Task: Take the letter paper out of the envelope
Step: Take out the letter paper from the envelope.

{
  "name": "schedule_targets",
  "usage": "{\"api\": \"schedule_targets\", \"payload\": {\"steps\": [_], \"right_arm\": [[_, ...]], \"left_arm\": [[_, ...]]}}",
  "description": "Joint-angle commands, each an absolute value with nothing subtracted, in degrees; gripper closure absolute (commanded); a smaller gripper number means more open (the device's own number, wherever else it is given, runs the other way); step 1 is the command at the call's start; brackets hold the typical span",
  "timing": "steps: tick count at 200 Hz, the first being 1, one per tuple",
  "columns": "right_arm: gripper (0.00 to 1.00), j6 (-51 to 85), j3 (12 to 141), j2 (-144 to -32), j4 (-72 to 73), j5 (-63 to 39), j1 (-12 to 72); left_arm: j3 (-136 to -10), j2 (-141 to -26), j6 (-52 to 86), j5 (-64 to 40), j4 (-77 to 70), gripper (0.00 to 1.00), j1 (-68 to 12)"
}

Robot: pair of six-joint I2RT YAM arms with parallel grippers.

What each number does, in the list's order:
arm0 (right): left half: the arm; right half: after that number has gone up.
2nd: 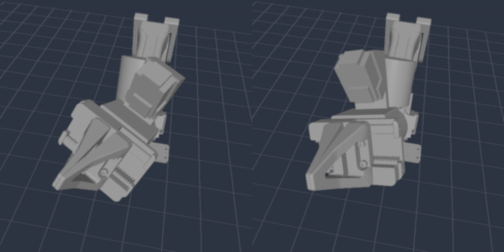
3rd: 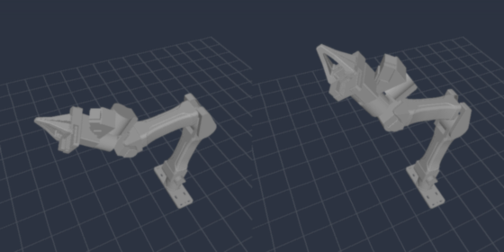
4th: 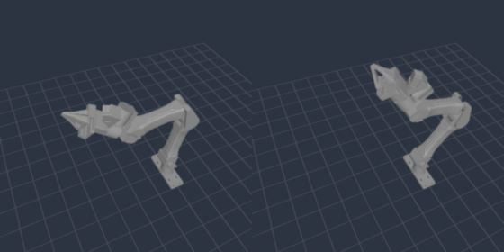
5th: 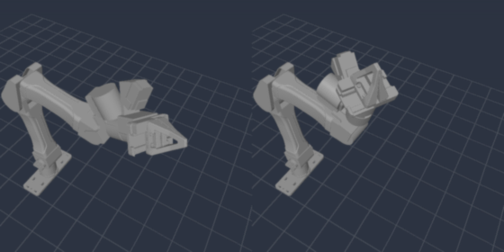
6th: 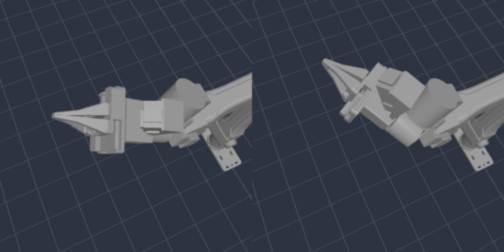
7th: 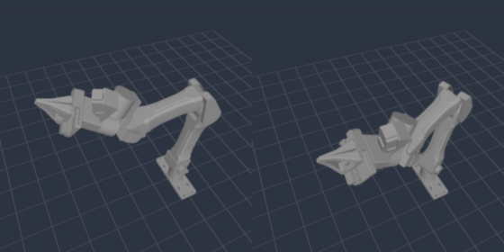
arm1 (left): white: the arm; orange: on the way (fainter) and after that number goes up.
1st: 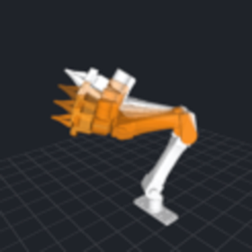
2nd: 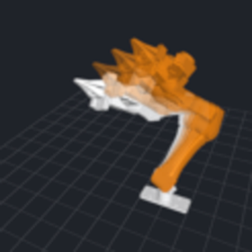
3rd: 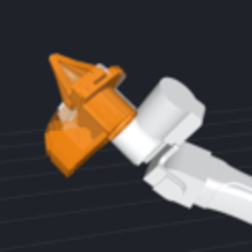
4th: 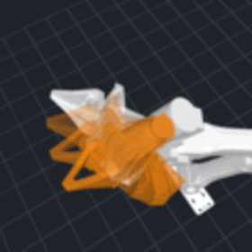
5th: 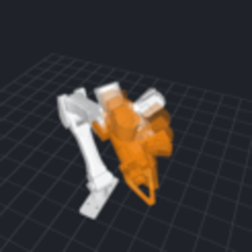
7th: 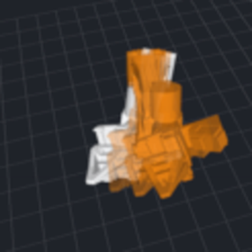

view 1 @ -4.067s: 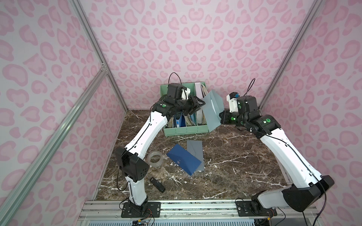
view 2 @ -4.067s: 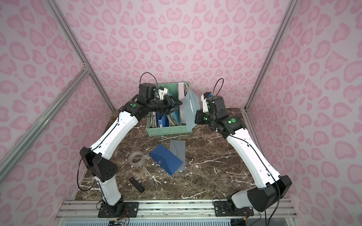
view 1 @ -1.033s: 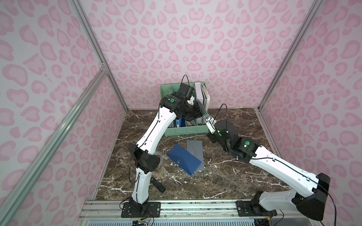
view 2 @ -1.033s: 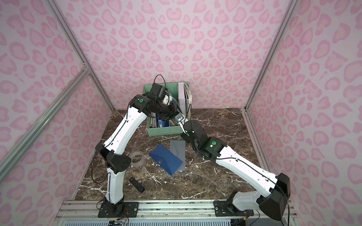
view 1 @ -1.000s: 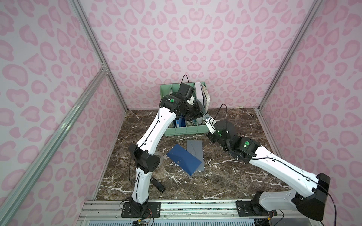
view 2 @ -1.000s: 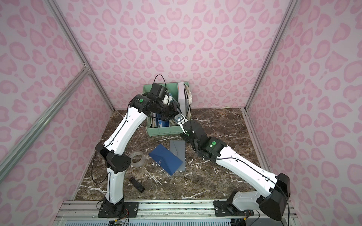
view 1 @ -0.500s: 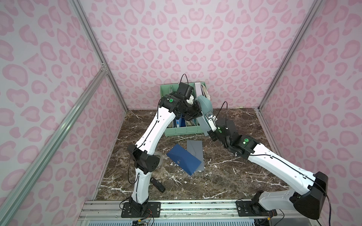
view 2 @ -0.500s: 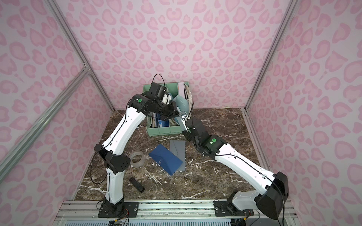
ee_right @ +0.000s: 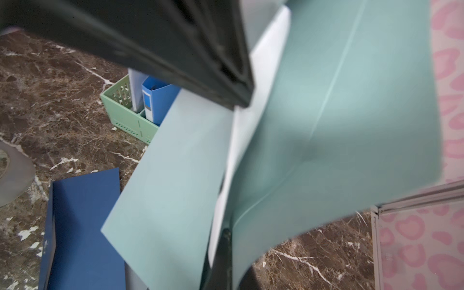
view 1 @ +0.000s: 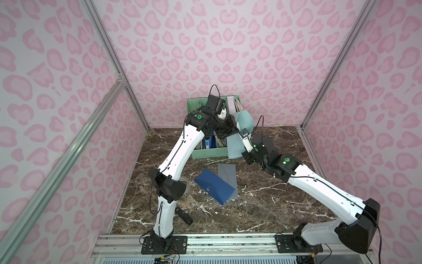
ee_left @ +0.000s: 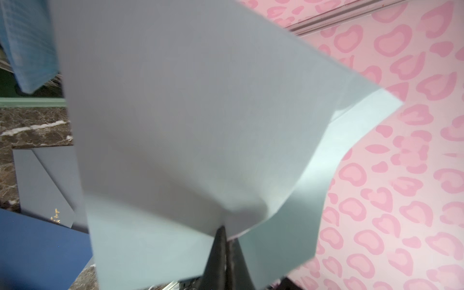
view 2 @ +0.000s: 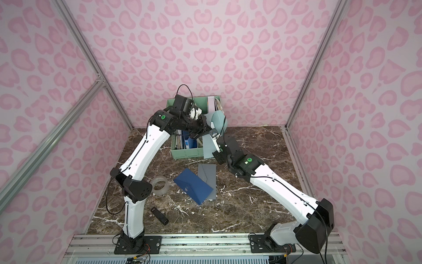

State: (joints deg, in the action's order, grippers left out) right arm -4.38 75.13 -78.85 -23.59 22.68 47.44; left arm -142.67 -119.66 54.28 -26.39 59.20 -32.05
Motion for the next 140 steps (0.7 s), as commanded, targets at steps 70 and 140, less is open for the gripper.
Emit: {"api": "schedule_targets", "payload": {"steps": [70,140], "right_arm": [[1.00,-6.77,80.67,-80.98,-28.90,28.60,47.90],[1.00,-3.98,81.42,-80.67,-33.52,13.10,41.89]], "left_arm": [[-143.02,-121.82,56.12,-28.72,54.66,1.00,-32.04],[-143.02,-122.78,56.25,-29.73,55.49,1.00,-32.06]]}}
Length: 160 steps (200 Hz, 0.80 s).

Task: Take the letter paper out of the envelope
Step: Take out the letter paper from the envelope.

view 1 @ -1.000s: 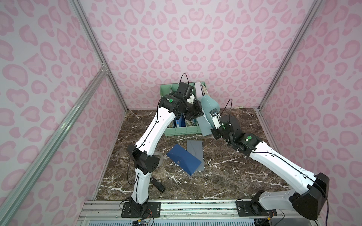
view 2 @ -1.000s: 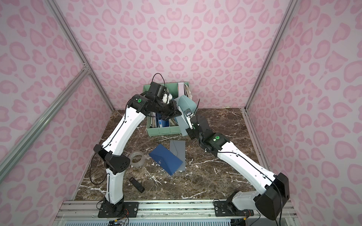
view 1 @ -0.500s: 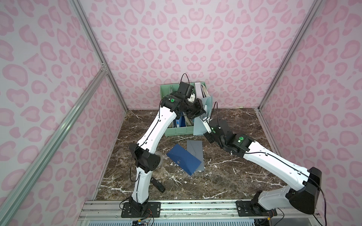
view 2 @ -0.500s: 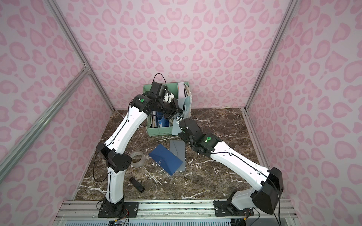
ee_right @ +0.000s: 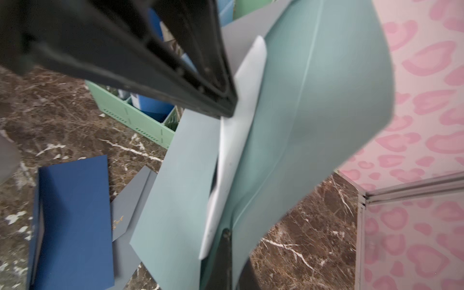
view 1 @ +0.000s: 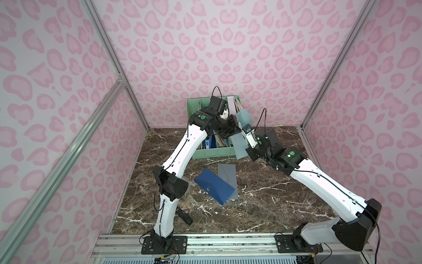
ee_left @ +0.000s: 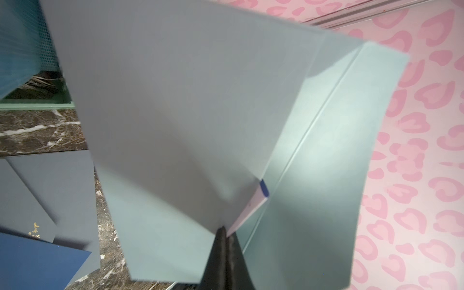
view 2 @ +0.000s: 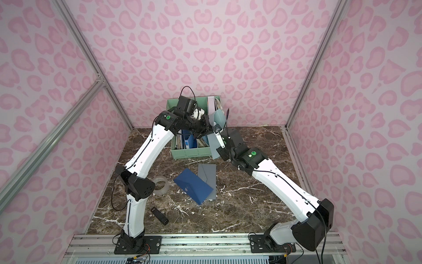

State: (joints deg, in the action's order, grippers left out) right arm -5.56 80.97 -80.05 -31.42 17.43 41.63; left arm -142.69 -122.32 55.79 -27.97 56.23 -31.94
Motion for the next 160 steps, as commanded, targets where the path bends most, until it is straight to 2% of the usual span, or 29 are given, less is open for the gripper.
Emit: {"api": "schedule_targets", "payload": {"steps": [1,37,121,137,160], "right_arm": [[1.00,-3.97,81.45,-80.68,-33.55,13.14,41.95],[1.00,-3.96,81.56,-81.55,-33.83,15.36,42.67],[1.00,-3.65,83.19,-81.86,-33.14,16.33,43.15],[1.00,-3.61,83.17,-81.74,-33.12,16.33,43.15],[1.00,-3.60,83.06,-81.47,-32.99,16.61,43.15]], "left_arm": [[-143.05,-122.78,56.25,-29.76,55.47,1.00,-32.07],[-143.00,-123.21,56.35,-30.57,55.58,1.00,-32.24],[-142.97,-123.92,54.97,-30.76,57.37,0.87,-32.68],[-142.97,-124.18,54.67,-30.77,57.76,0.88,-32.70],[-142.91,-124.10,54.15,-30.46,57.99,0.96,-32.74]]}}
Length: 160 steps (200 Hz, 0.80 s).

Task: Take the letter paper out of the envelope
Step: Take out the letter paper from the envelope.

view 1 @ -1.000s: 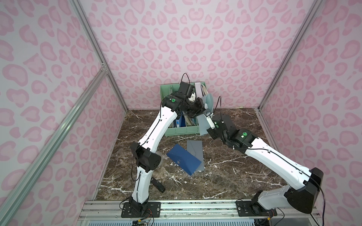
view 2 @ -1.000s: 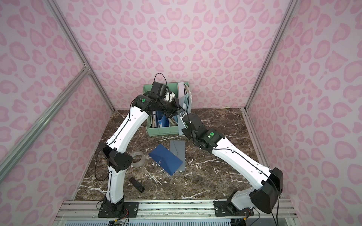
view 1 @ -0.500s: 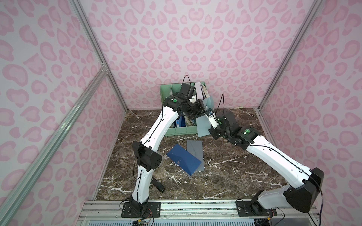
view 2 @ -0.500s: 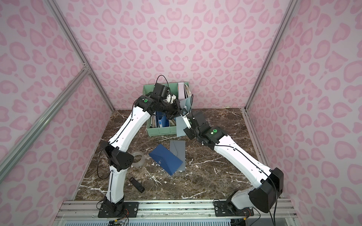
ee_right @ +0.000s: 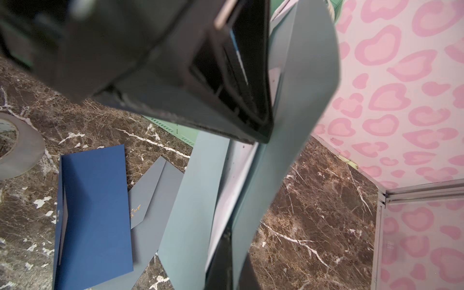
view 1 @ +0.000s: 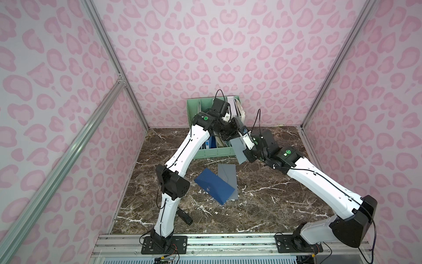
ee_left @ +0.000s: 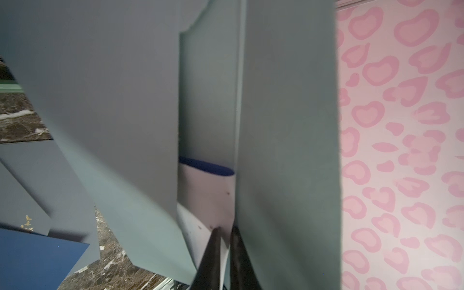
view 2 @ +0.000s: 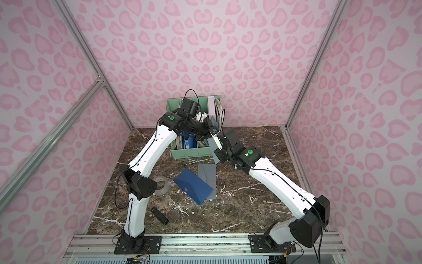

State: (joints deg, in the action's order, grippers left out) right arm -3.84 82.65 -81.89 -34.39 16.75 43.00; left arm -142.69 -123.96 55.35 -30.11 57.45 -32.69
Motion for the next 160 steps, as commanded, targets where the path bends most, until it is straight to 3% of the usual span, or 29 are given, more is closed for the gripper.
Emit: {"api": "schedule_targets", "payload": {"steps": [1,78,160], "right_arm": [[1.00,-3.65,83.06,-81.47,-33.02,16.65,43.15],[1.00,-2.26,80.22,-80.47,-31.50,16.47,42.16],[1.00,2.16,75.24,-77.99,-29.78,4.30,36.02]], "left_arm": [[-142.96,-124.10,54.19,-30.43,57.95,0.96,-32.76],[-142.96,-122.02,54.83,-30.24,56.03,1.00,-32.73],[-142.92,-120.24,56.06,-30.94,53.21,1.00,-32.17]]}}
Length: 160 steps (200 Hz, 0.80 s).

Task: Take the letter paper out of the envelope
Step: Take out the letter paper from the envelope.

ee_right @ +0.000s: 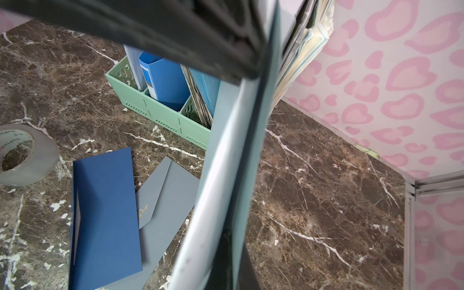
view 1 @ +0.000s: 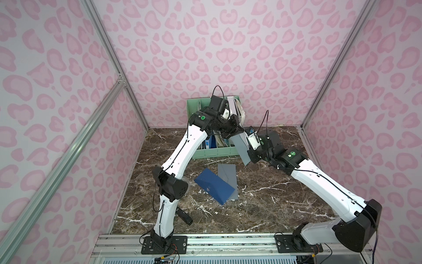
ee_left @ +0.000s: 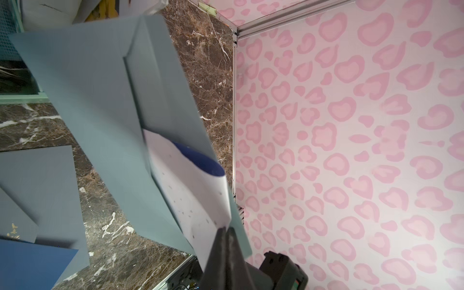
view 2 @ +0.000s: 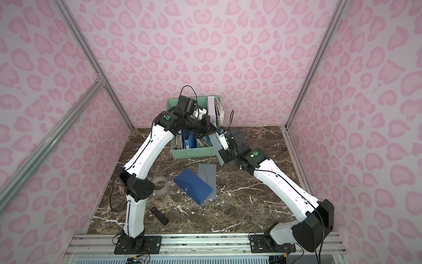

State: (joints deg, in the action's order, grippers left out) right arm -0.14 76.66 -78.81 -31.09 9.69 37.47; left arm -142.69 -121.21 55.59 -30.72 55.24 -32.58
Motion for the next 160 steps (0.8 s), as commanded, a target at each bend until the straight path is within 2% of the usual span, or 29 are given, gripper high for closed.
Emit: {"api": "schedule_targets", "payload": {"steps": [1,77,124,160], "right_arm": [[1.00,2.22,75.19,-77.93,-29.79,4.13,35.98],[1.00,8.30,69.68,-76.40,-29.56,-1.23,28.52],[1.00,16.03,66.33,-72.61,-29.29,-2.99,16.29],[1.00,23.62,63.61,-75.63,-26.94,-5.33,8.88]], "left_arm": [[-142.92,-120.24,56.07,-30.94,53.19,1.00,-32.17],[-142.84,-119.65,58.56,-32.79,49.36,1.00,-31.43],[-142.64,-118.67,58.06,-33.17,48.00,1.00,-31.37],[-136.63,-117.11,56.82,-34.77,44.64,1.00,-31.44]]}}
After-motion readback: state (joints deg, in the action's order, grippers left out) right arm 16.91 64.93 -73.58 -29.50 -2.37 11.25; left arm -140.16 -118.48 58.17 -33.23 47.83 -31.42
